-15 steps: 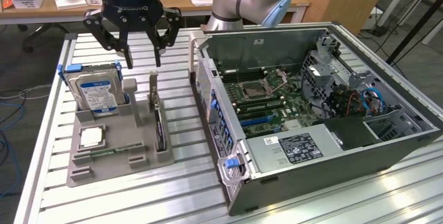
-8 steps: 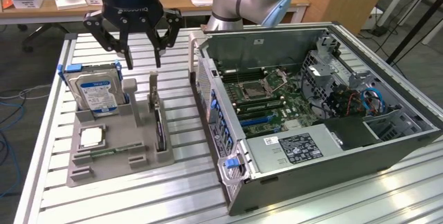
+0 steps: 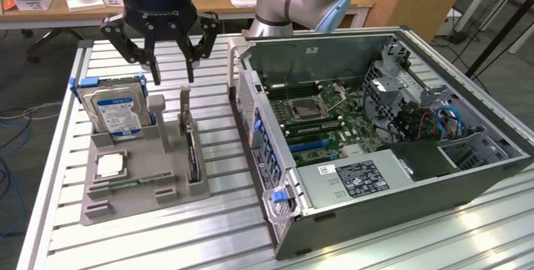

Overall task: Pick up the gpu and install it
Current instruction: 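Pick up the gpu and move the gpu toward the slot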

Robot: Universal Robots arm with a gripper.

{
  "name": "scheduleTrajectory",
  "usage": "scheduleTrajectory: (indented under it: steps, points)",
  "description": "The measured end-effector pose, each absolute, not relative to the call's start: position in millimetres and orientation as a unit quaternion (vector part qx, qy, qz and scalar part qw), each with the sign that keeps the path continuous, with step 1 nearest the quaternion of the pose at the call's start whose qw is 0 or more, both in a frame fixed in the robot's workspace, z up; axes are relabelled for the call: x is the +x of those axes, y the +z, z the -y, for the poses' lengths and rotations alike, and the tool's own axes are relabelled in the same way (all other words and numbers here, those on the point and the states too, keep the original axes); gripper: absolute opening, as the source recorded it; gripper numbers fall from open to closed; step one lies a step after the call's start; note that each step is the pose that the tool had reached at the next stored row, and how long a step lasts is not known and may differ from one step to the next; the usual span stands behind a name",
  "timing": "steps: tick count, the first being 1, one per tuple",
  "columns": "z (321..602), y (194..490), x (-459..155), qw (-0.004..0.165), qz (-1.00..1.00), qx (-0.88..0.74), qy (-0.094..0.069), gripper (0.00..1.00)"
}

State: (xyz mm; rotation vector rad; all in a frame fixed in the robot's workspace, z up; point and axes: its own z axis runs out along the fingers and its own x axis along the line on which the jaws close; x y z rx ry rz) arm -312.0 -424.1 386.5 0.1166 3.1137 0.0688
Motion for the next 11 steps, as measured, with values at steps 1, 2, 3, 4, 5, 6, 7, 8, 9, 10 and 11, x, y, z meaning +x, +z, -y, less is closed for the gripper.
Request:
scheduleTrajectory:
  steps: [1, 2, 3, 4, 5, 6, 7, 8, 9, 10, 11]
  points:
    - [424.1, 386.3, -312.0, 0.012, -0.999, 0.037, 0.022, 0.53]
    - [424.1, 386.0, -312.0, 0.012, -0.999, 0.037, 0.022, 0.53]
    - [424.1, 385.8, -312.0, 0.012, -0.999, 0.037, 0.022, 0.53]
    - [424.1, 385.6, -312.0, 0.012, -0.999, 0.037, 0.022, 0.53]
    - [424.1, 385.4, -312.0, 0.012, -0.999, 0.037, 0.022, 0.53]
    - [424.1, 385.1, -312.0, 0.012, -0.999, 0.037, 0.022, 0.53]
    - [424.1, 384.9, -312.0, 0.012, -0.999, 0.037, 0.022, 0.53]
    - [424.1, 384.7, -312.0, 0.012, -0.999, 0.037, 0.022, 0.53]
    - [424.1, 384.5, -312.0, 0.012, -0.999, 0.037, 0.022, 0.53]
    - [424.1, 384.3, -312.0, 0.012, -0.999, 0.037, 0.022, 0.53]
    - [424.1, 384.1, -312.0, 0.012, -0.999, 0.037, 0.022, 0.53]
